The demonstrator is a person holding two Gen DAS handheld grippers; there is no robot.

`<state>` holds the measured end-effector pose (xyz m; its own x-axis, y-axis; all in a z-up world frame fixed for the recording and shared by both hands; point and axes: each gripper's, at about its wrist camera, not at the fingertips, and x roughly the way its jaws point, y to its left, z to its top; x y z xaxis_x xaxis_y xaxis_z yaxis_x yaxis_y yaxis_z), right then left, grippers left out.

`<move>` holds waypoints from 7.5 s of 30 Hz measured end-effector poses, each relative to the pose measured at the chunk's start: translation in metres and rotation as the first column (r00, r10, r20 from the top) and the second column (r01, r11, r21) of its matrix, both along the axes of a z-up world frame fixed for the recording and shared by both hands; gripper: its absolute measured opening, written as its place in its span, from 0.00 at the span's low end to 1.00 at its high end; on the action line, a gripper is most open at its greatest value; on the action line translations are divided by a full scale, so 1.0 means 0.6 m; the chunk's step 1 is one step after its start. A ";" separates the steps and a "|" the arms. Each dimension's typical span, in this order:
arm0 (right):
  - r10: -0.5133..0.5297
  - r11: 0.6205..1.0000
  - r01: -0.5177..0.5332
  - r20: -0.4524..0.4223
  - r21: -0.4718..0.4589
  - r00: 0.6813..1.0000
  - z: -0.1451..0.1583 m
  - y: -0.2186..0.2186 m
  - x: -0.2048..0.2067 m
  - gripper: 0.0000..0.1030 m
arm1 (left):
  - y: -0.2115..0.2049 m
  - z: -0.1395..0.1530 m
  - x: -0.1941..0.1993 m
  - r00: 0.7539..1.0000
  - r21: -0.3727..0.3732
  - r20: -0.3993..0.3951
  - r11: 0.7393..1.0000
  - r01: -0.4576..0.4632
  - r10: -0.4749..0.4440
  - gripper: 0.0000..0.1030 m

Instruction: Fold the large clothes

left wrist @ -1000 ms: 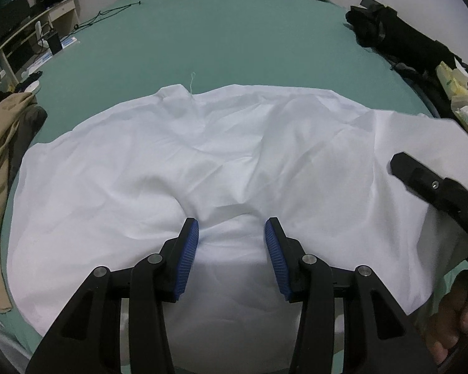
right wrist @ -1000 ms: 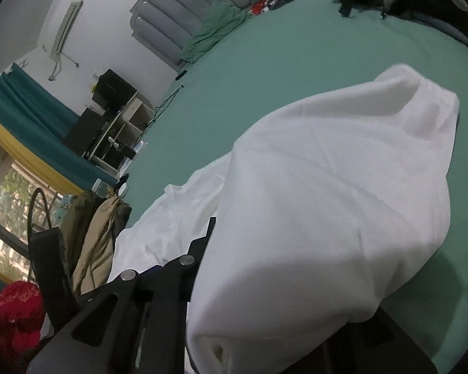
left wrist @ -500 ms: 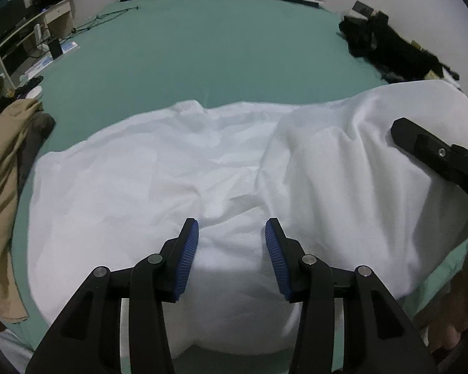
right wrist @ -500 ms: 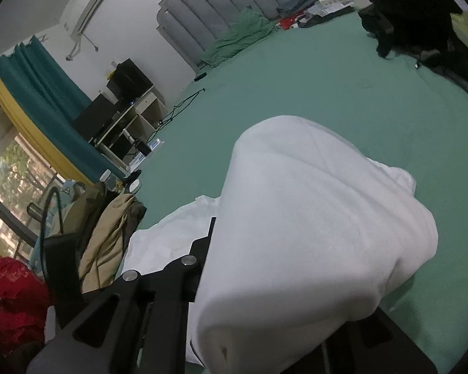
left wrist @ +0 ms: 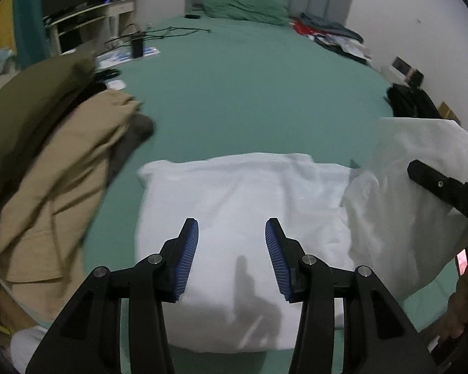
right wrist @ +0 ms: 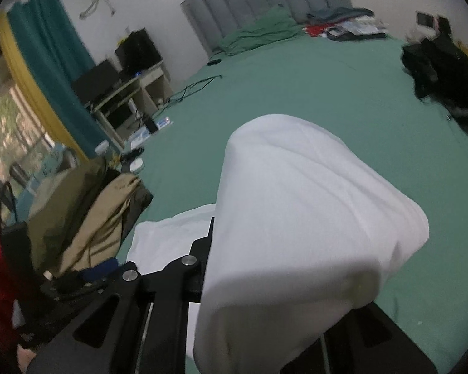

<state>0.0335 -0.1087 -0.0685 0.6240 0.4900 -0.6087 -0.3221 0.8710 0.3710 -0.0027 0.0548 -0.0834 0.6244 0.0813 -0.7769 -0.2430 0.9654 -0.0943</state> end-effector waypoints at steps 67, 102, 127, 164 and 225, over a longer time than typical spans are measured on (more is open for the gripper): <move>0.252 0.968 -0.236 -0.288 0.091 0.924 -0.165 0.032 0.007 0.78 | 0.158 -0.091 -0.001 0.989 -0.120 -0.124 0.988 -0.096 0.081 0.54; 0.074 0.997 -0.079 -0.152 -0.027 0.986 -0.091 -0.163 -0.065 0.55 | 0.118 -0.086 -0.005 0.985 -0.172 -0.085 0.972 -0.162 0.149 0.71; 0.069 0.998 -0.069 -0.221 0.006 0.973 -0.133 -0.166 -0.007 0.61 | -0.025 -0.113 0.108 0.954 -0.282 -0.075 0.924 0.258 -0.289 0.82; 0.165 0.984 -0.163 -0.027 0.079 0.986 -0.072 -0.094 -0.025 0.20 | -0.107 -0.087 0.079 0.942 -0.291 0.072 0.896 0.335 -0.329 0.19; 0.188 0.982 -0.185 -0.074 0.047 0.979 -0.165 0.183 0.053 0.30 | 0.250 -0.086 0.081 0.991 -0.233 -0.098 0.970 0.066 -0.091 0.35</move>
